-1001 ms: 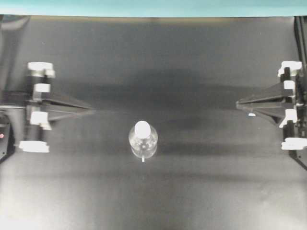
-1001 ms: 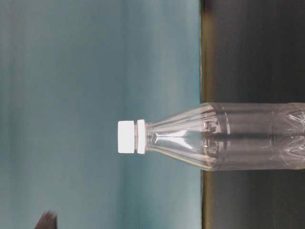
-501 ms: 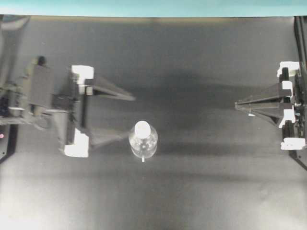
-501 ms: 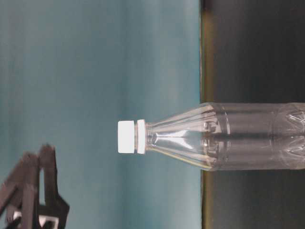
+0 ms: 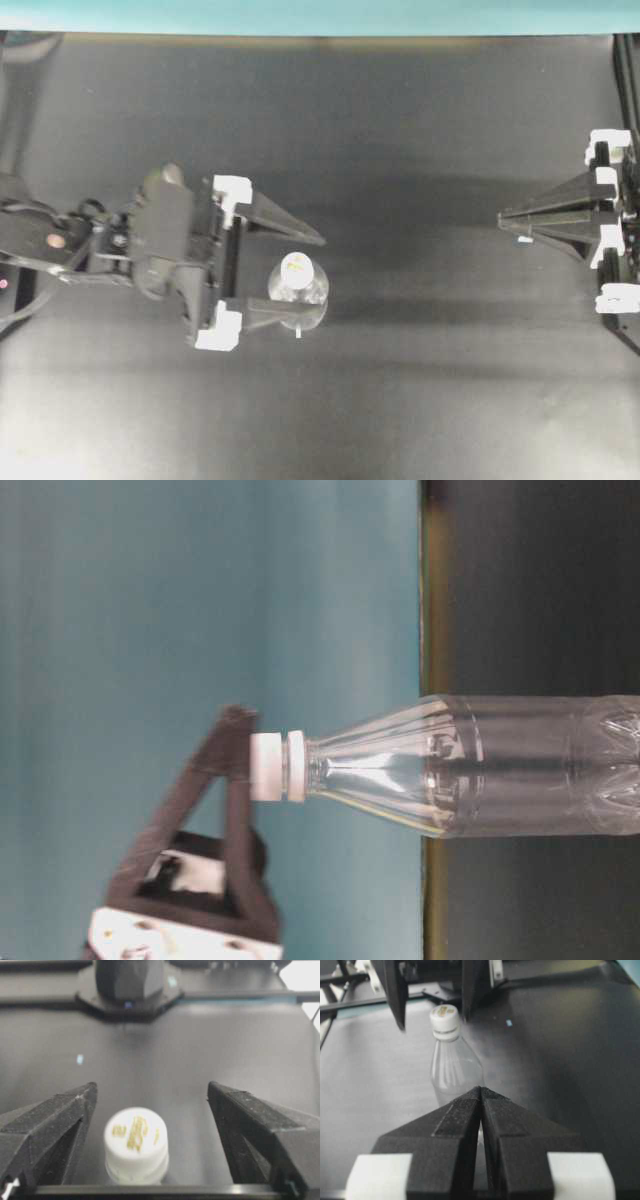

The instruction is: Open the bottle cap by holding the bottle with the left arm and twisting the cap with the right arm.

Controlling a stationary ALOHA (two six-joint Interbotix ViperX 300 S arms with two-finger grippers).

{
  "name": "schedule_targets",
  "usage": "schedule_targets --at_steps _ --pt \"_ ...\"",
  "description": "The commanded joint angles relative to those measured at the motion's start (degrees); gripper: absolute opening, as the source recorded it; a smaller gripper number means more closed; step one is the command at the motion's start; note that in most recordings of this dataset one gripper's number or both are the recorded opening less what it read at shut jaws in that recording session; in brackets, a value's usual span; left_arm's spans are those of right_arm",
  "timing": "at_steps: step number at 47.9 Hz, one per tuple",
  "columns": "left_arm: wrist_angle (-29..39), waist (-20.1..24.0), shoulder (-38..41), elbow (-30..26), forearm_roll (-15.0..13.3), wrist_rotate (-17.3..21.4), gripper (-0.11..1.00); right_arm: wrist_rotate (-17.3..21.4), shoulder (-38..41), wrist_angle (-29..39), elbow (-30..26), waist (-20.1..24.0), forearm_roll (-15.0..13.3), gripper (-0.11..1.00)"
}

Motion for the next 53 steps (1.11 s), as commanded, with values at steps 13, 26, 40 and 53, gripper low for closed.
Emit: schedule_targets --at_steps 13,26,40,53 --pt "-4.0 -0.7 7.0 3.1 0.2 -3.0 0.95 2.4 0.3 -0.3 -1.6 -1.8 0.1 -0.01" --pt "-8.7 -0.4 15.0 4.0 0.2 -4.6 0.95 4.2 0.5 -0.3 -1.6 -1.8 0.1 -0.01" --pt "-9.6 -0.4 18.8 4.1 0.2 -5.6 0.95 4.8 0.6 -0.2 -1.6 -1.9 0.1 -0.01" --pt "-4.9 -0.3 19.0 3.8 0.2 -6.0 0.99 4.8 0.6 -0.1 -1.7 -1.9 0.1 -0.01"
